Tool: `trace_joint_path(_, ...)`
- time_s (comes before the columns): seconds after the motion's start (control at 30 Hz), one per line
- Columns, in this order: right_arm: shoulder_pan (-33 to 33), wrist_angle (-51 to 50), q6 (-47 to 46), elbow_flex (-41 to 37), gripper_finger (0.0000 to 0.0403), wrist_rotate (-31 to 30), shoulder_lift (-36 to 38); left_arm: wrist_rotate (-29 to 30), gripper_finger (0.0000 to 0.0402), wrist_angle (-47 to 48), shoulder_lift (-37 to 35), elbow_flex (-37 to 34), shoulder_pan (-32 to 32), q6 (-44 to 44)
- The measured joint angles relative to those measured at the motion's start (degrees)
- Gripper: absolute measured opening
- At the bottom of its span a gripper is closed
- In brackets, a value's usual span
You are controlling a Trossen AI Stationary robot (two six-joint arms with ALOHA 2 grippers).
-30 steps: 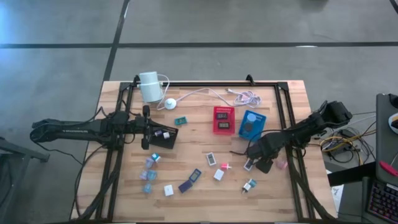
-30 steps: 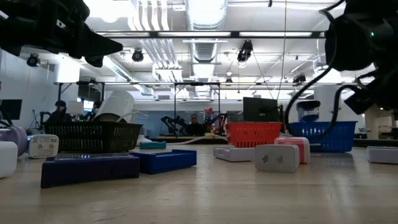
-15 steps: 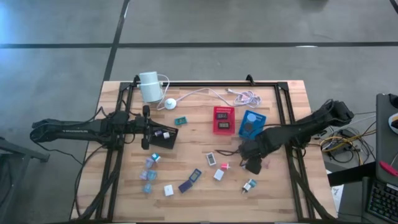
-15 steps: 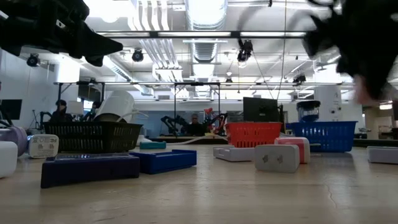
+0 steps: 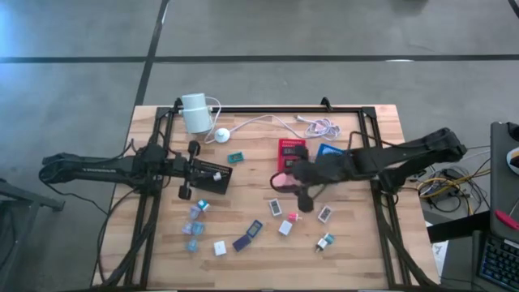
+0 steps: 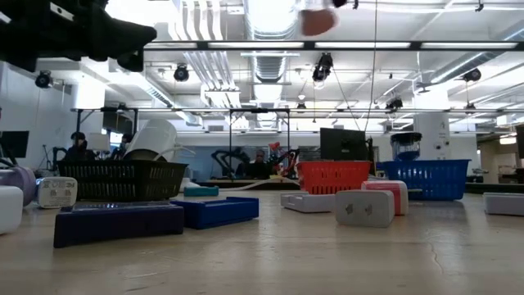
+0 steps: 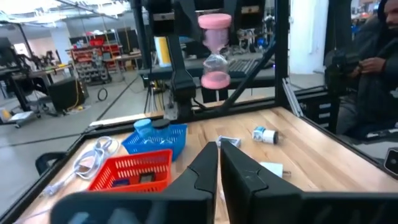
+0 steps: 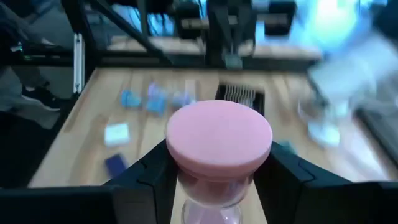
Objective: Pick & Place Office items
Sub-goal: Put the pink hourglass into the blue bin
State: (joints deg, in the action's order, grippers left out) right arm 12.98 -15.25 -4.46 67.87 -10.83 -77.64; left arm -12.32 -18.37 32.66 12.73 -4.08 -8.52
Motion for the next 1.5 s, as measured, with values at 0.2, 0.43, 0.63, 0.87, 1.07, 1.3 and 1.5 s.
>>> trace_joint_path(0.2, -5.03, 29.22, 9.56, -11.14, 0.0160, 6.98, -2.15, -0.17, 0.0062, -0.69, 1.51, 0.00, 0.14, -0.27)
trace_joint_path(0.43, -12.71, 53.10, 7.17, -26.67, 0.0160, 14.04, -2.44, -0.15, 0.0113, -0.73, 2.19, 0.00, 0.15, -0.63)
trace_joint_path(0.63, -15.35, 59.54, 6.21, -35.35, 0.0160, 14.19, 4.29, -0.15, 0.0147, -0.93, 2.76, 0.00, 0.16, -0.65)
trace_joint_path(0.87, -15.31, 57.02, 7.24, -42.32, 0.0160, 13.89, 22.09, -0.11, 0.0153, -0.98, 3.58, -0.04, 0.16, -0.68)
trace_joint_path(1.07, -15.29, 57.91, 6.30, -49.98, 0.0160, 13.86, 32.38, 0.58, 0.0154, -1.96, 4.25, -0.04, 0.16, -0.71)
trace_joint_path(1.3, -15.29, 67.15, 6.15, -58.75, 0.0160, 13.38, 38.39, 4.79, 0.0154, -1.78, 5.17, -0.04, 0.14, -1.22)
trace_joint_path(1.5, -15.29, 66.27, 6.97, -61.50, 0.0160, 12.15, 44.82, 5.18, 0.0152, -1.77, 6.69, -0.04, 0.14, -2.04)
